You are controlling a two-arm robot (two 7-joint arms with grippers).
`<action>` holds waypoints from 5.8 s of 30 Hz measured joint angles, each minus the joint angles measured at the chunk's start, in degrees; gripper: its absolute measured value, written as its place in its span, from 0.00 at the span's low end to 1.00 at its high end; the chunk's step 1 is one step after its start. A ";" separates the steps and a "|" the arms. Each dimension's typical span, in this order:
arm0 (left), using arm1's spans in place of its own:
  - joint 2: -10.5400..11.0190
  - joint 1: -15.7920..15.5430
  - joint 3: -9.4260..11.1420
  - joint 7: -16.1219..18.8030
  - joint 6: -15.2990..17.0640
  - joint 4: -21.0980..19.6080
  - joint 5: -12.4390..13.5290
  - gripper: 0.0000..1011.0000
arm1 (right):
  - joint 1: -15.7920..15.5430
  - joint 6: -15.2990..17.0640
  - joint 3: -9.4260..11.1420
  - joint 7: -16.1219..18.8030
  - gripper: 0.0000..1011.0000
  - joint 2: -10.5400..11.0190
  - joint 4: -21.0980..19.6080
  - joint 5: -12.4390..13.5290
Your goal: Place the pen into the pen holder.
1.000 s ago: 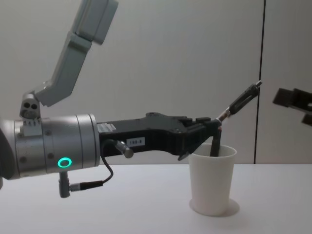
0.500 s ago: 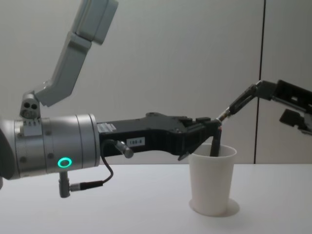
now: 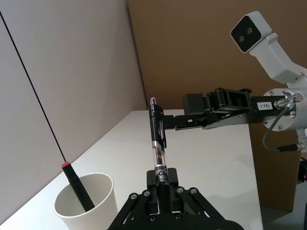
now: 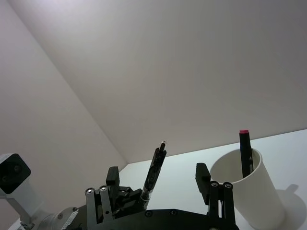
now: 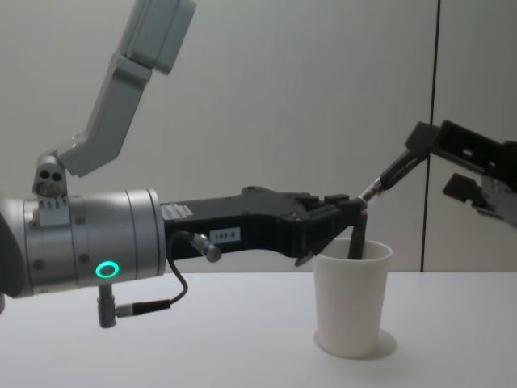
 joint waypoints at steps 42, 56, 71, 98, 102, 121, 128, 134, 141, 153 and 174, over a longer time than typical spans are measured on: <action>0.00 0.00 0.00 0.00 0.00 0.00 0.00 0.14 | 4.67 -1.71 -2.91 4.91 0.99 -2.74 7.61 3.58; 0.00 0.00 0.00 0.00 0.00 0.00 0.00 0.14 | 5.79 -2.39 -3.43 5.00 0.92 -3.07 9.42 3.74; 0.00 0.00 0.00 -0.01 0.00 0.00 0.00 0.14 | 6.53 -2.98 -3.86 5.88 0.50 -3.06 10.51 4.19; 0.00 0.00 0.00 0.00 0.00 0.00 -0.01 0.16 | 7.31 -4.56 -4.78 7.12 0.13 -3.15 11.23 4.66; 0.00 0.00 0.01 0.00 0.00 0.00 -0.01 0.27 | 7.37 -4.68 -4.87 7.02 0.13 -3.09 11.23 4.67; 0.00 0.00 0.01 0.00 0.00 0.00 0.00 0.85 | 7.25 -4.97 -4.86 6.06 0.13 -1.84 9.77 3.71; 0.00 0.00 0.01 0.00 0.00 0.00 0.00 0.99 | 6.92 -4.34 -4.34 5.23 0.13 -0.48 8.24 2.34; 0.00 0.00 0.01 0.00 0.00 0.00 0.00 0.99 | 6.49 -3.83 -3.51 4.16 0.13 1.19 6.64 1.02; 0.00 0.00 0.00 0.00 0.00 0.00 0.00 0.99 | 6.25 -3.73 -2.38 3.16 0.13 3.18 5.03 -0.21; 0.00 0.00 0.01 0.00 0.00 0.00 0.00 0.99 | 7.76 -3.87 -0.76 2.73 0.13 5.72 4.02 -2.65; 0.00 0.00 0.00 0.00 0.00 0.00 0.00 0.99 | 16.01 -3.34 -0.97 4.95 0.13 5.52 10.07 -10.29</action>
